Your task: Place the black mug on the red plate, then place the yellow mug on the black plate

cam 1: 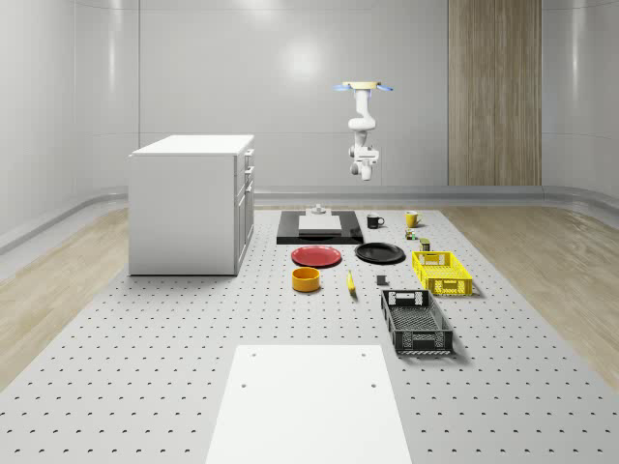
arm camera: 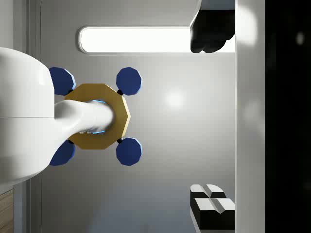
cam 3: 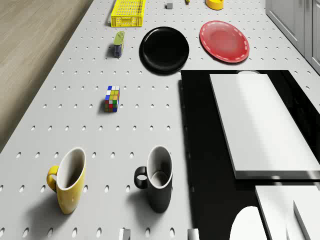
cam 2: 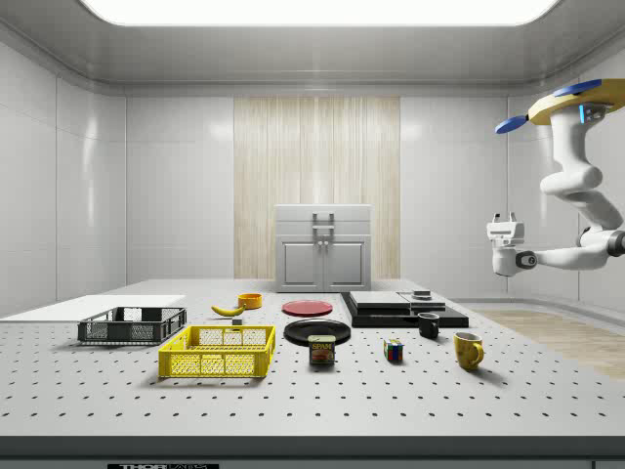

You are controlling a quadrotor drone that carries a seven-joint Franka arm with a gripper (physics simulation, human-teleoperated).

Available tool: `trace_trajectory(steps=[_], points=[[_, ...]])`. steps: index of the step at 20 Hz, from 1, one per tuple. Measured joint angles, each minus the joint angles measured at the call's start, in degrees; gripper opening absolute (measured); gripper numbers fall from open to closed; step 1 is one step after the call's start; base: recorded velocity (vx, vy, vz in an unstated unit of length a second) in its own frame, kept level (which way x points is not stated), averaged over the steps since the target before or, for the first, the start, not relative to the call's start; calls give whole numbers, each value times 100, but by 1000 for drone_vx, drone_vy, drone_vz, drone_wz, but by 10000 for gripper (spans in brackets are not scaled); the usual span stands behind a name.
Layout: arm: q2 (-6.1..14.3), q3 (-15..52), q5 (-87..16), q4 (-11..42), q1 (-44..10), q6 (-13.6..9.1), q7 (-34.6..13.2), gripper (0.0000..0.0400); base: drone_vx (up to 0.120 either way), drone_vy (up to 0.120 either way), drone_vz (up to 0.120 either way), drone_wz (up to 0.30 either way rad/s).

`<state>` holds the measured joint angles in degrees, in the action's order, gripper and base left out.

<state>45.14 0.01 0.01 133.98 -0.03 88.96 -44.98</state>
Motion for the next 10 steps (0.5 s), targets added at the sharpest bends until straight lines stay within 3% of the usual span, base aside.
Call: trace_trajectory(steps=[6, 10], points=[[-145, 8, 6, -733, -16, -561, 9, 400, 0, 0, 0, 0], [-306, 13, 9, -1183, -23, -832, 12, 400, 110, 0, 0, 0]])
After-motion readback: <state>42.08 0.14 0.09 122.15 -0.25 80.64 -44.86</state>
